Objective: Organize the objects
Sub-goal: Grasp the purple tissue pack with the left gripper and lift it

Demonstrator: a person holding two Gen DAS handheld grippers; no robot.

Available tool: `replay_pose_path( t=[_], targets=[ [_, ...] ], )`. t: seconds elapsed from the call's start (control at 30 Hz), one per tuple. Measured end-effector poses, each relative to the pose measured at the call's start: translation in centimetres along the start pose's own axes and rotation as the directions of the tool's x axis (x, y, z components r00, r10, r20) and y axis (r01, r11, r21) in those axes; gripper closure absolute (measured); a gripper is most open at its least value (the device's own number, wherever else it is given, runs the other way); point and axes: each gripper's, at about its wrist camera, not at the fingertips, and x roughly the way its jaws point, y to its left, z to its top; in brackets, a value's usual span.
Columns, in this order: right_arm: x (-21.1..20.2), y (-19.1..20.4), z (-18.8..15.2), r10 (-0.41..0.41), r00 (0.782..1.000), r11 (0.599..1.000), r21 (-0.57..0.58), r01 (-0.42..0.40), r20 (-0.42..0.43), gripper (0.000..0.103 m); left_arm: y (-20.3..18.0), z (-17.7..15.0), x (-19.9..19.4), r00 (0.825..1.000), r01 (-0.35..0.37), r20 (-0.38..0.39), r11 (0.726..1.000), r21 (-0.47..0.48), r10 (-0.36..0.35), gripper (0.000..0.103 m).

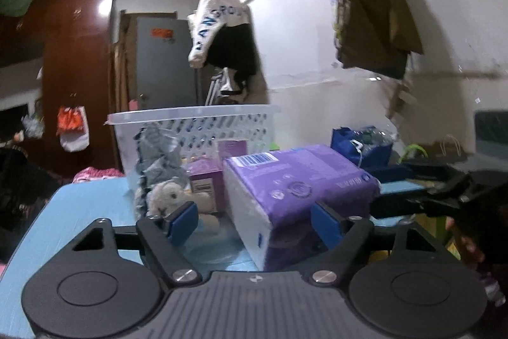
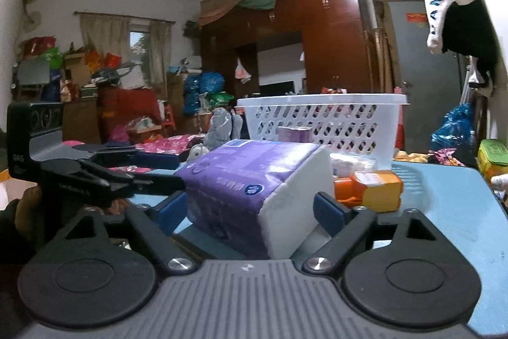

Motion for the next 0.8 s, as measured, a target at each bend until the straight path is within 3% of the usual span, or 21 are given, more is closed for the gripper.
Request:
replay_pose_path(
  t=[0.3, 0.4, 0.47, 0.53, 0.8],
  targets=[
    [0.3, -0.2, -0.5, 0.019, 0.999, 1.000, -0.021, -0.020, -0.035, 0.022, -0.1, -1.0, 0.7, 0.998, 0.066, 0.004, 0.997, 0.041, -0.067, 0.034],
    [0.6, -0.2, -0.7, 0.006, 0.999, 1.000, -0.028, -0.008, -0.045, 0.031, -0.3, -1.3, 1.3, 0.994, 0.109, -0.014, 0.993, 0.038, -0.108, 0.047],
    [0.3, -0.2, -0.8, -0.026, 0.999, 0.999, -0.038, 0.025, -0.036, 0.043, -0.6, -1.3, 1.4, 0.994, 0.106, -0.010, 0.993, 0.049, -0.105, 0.049],
    [-0.2, -0.4, -0.7, -0.022, 0.999, 1.000, -0.019, 0.021, -0.027, 0.044, -0.9, -1.4, 1.0, 0.995, 0.101, -0.001, 0.993, 0.061, -0.101, 0.054],
    [-0.8, 1.1, -0.4, -0.067, 0.998, 0.994, -0.092, 0.067, 0.005, 0.044, -1.7, -1.0, -0.2, 0.996, 0.080, 0.039, 0.992, 0.095, -0.084, 0.056]
  ],
)
